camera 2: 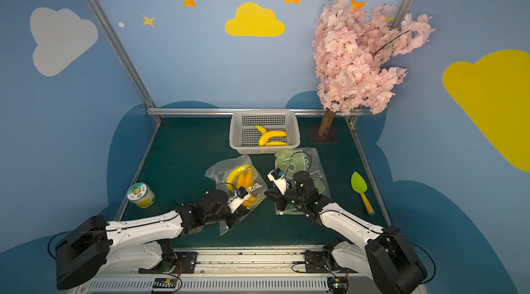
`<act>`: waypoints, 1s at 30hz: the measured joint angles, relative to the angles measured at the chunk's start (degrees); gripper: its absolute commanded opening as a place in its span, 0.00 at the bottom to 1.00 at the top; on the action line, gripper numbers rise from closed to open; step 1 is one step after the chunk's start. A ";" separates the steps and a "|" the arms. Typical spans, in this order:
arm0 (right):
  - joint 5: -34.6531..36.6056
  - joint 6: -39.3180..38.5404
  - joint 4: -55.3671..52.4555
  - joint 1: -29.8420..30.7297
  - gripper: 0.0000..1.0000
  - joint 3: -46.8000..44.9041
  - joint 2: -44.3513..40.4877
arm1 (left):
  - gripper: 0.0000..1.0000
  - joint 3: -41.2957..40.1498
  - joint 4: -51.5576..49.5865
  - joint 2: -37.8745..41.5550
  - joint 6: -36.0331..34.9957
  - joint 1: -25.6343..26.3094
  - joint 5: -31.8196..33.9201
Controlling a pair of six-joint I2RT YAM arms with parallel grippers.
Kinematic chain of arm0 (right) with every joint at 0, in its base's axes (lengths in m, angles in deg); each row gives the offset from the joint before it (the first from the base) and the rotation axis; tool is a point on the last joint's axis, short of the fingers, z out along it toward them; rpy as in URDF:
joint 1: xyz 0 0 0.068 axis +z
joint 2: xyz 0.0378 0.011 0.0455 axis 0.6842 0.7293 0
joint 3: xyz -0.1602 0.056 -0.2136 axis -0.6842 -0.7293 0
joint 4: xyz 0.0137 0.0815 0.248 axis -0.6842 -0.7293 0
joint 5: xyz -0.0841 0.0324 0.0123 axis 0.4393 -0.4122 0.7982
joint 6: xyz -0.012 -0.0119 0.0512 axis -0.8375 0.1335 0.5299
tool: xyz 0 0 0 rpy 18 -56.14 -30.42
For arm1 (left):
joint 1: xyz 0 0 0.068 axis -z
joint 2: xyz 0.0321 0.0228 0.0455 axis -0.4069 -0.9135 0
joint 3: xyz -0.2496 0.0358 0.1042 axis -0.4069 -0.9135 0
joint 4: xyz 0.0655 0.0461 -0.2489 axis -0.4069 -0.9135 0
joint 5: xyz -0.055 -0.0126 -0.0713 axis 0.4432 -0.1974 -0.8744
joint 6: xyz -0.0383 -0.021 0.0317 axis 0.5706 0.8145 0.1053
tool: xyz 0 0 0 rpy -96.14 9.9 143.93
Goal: Open the zip-top bag and take out the banana
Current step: Unzip the zipper on the zipper food storage bag.
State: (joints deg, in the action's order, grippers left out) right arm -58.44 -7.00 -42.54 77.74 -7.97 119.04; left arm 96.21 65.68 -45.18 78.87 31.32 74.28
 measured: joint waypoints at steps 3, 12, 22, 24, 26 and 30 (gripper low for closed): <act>0.33 0.09 -0.02 -0.09 0.00 0.00 0.00 | 0.09 -0.17 -0.35 -0.26 0.63 0.24 0.22; 0.94 0.20 -0.44 -2.47 0.00 0.00 -0.31 | 0.09 -0.20 -2.60 -0.37 3.61 1.86 1.14; 0.42 0.31 -0.90 -6.12 0.00 0.13 -0.42 | 0.10 -1.33 -4.33 -0.94 8.41 5.97 4.20; 0.15 0.59 -0.87 -7.17 0.00 0.13 -0.42 | 0.09 -1.70 -4.52 -0.94 9.51 6.95 5.18; -0.24 0.92 -0.66 -8.07 0.00 0.13 -0.42 | 0.09 -1.84 -4.81 -0.94 10.36 7.78 6.12; -1.03 1.84 -0.20 -9.14 0.00 0.13 -0.42 | 0.09 -1.84 -5.01 -1.62 11.89 9.14 7.80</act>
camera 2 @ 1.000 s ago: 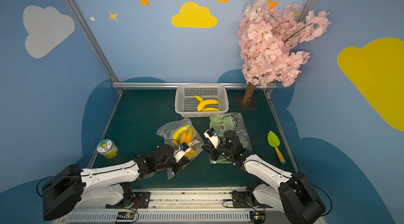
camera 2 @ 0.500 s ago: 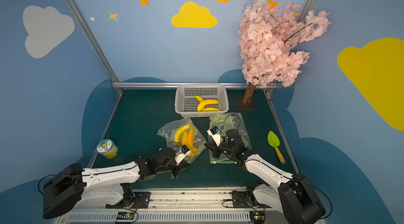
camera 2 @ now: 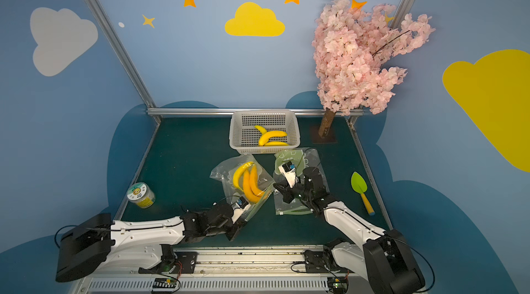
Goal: Open the zip-top bag and take out the banana
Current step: Unzip the zipper on the zipper food storage bag.
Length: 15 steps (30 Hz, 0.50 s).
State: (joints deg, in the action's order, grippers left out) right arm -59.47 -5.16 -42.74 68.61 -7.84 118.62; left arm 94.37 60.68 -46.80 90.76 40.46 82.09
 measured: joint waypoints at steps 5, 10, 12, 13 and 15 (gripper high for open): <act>-0.11 0.48 0.26 -0.79 0.00 0.00 0.00 | 0.09 -0.17 -0.50 -0.66 1.92 1.09 1.49; -0.07 1.03 0.37 -1.99 0.00 0.00 -0.22 | 0.09 -0.85 -1.22 0.37 4.20 2.01 2.54; -0.09 1.20 0.37 -2.60 0.00 0.00 -0.74 | 0.09 -1.25 -1.42 1.09 5.03 2.56 2.93; -0.09 1.25 0.39 -2.82 0.00 0.00 -0.94 | 0.09 -1.29 -1.70 1.31 5.38 2.75 3.02; -0.09 1.36 0.42 -3.26 0.00 0.00 -1.18 | 0.09 -1.29 -2.03 1.40 6.05 3.08 3.17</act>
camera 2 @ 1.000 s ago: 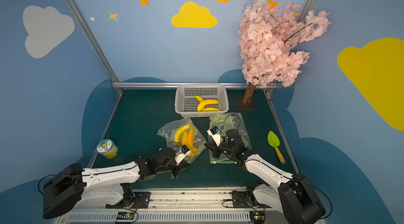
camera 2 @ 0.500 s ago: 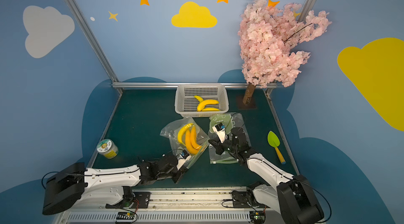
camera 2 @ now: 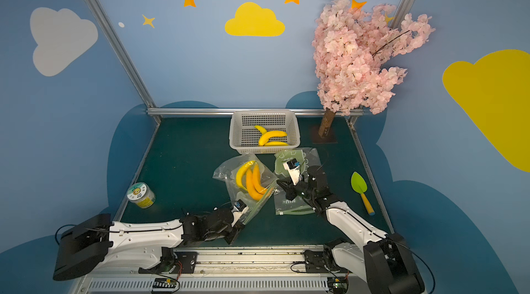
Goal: Open the zip-top bag and take out the banana
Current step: Unzip the zipper on the zipper food storage bag.
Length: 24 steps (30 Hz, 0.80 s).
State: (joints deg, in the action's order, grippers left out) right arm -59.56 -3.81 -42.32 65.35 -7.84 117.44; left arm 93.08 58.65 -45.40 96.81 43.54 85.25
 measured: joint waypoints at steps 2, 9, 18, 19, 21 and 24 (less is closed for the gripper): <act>0.00 0.11 0.00 -0.33 0.00 0.00 -0.17 | 0.09 -0.04 -0.22 0.00 0.72 0.44 0.22; -0.90 0.83 0.33 -0.70 0.00 -0.02 -0.37 | 0.16 -0.04 -0.83 -0.04 1.95 1.60 1.29; -5.60 1.22 6.82 -1.57 0.00 -0.20 2.93 | 0.54 -0.52 -5.03 6.71 0.31 2.05 5.70; -6.05 1.33 7.56 -1.57 0.00 -0.55 3.17 | 0.55 -0.15 -4.92 8.31 -0.37 1.97 6.84; -6.73 1.46 8.70 -1.57 0.00 -1.57 3.19 | 0.56 1.01 -4.55 10.60 -1.90 1.46 8.63; -7.52 1.62 9.53 -1.55 0.00 -3.02 3.19 | 0.56 3.28 -3.39 11.04 -4.13 -0.96 9.64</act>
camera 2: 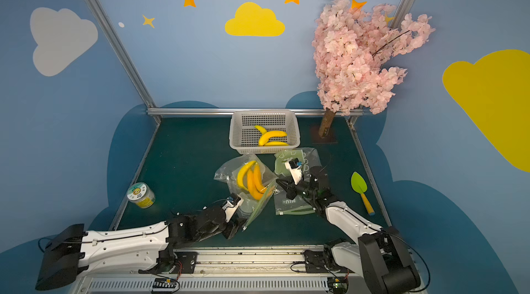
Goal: Open the zip-top bag and take out the banana
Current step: Unzip the zipper on the zipper food storage bag.
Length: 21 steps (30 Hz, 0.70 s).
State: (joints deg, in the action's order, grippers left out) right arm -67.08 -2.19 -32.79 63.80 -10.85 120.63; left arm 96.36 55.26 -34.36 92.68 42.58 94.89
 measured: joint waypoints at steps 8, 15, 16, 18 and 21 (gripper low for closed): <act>-0.15 0.85 0.74 0.15 0.00 -1.62 -1.53 | 0.48 1.31 5.33 -10.71 -2.91 -5.18 -2.64; 0.09 0.81 0.44 0.15 0.00 -1.62 -3.13 | 0.47 1.31 6.32 -12.20 -2.97 -5.20 -7.13; 0.11 0.81 0.31 0.15 0.00 -1.62 -3.13 | 0.47 1.31 6.49 -12.20 -2.95 -5.20 -7.50; 0.15 0.81 0.24 0.15 0.00 -1.62 -3.13 | 0.47 1.31 6.80 -12.20 -2.95 -5.20 -8.04; 0.22 0.81 0.24 0.15 0.00 -1.62 -3.13 | 0.48 1.31 7.21 -12.11 -2.89 -5.20 -8.68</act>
State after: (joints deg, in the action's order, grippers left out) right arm -66.86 -1.38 -32.55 63.95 -12.47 117.51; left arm 97.67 62.47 -46.47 89.80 37.38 86.22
